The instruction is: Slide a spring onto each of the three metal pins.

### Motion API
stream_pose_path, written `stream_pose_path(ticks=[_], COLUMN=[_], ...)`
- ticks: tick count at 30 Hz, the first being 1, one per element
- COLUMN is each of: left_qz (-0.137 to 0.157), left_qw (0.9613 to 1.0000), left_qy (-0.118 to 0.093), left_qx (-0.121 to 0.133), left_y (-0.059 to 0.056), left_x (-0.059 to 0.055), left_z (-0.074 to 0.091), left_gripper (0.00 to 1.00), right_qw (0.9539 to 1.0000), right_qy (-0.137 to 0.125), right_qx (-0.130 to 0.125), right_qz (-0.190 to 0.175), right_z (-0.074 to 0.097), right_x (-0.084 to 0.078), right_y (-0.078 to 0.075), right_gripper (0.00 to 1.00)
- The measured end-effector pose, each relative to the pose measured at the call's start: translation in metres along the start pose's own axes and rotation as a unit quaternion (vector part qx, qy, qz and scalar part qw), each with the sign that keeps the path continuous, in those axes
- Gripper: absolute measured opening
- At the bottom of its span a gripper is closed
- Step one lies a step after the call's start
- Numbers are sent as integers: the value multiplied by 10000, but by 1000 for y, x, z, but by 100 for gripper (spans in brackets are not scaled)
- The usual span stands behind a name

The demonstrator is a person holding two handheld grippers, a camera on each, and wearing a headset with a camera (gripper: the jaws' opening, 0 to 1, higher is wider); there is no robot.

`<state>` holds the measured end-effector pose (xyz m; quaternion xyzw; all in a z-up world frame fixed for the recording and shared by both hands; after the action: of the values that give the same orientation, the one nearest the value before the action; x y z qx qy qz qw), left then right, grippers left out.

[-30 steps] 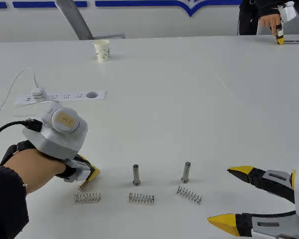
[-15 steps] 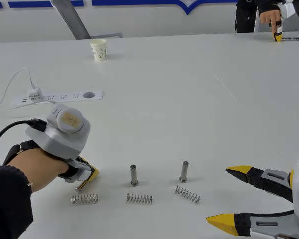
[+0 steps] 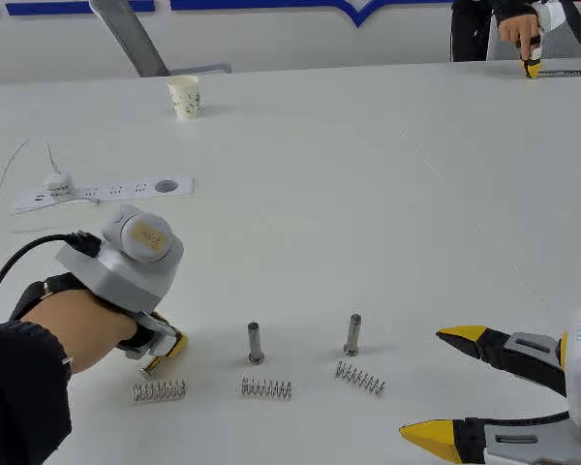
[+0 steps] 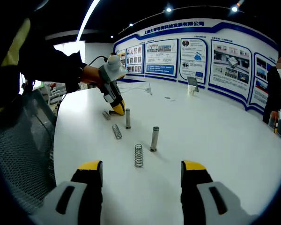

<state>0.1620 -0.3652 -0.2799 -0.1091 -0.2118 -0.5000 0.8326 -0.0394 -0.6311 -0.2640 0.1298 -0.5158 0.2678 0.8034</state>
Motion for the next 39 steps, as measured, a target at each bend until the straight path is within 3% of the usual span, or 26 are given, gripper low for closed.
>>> stream_pose_path(ticks=[14,25,31,39], left_qz=[196,529,515,552], left_qw=[9997,9986,9986,9981], left_qy=[124,-18,-122,-274], left_qx=[57,-65,-86,-45], left_y=[2,3,-3,-2], left_x=[1,-1,2,1], left_z=[-2,-1,7,17], left_gripper=[9,7,7,7], right_qw=[10000,10000,10000,10000], right_qy=[0,1,1,-13], right_qx=[-8,-27,-42,-48], right_qz=[-35,9,35,78], right_z=[0,1,1,2], right_x=[-1,1,3,6], right_y=[1,-1,-1,1], right_gripper=[69,68,68,68])
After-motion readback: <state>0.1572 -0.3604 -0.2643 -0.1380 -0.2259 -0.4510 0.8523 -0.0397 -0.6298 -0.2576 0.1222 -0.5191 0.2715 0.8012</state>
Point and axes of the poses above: the centre of the closed fingertips' face, and the gripper's own axes: z roughly backward along the fingers, y roughly to its left, x roughly out of its top, the point moved 8 cm from there along z, roughly backward along the fingers, and after that the axes turned 2 degrees about -x, right-handed, at the moved point
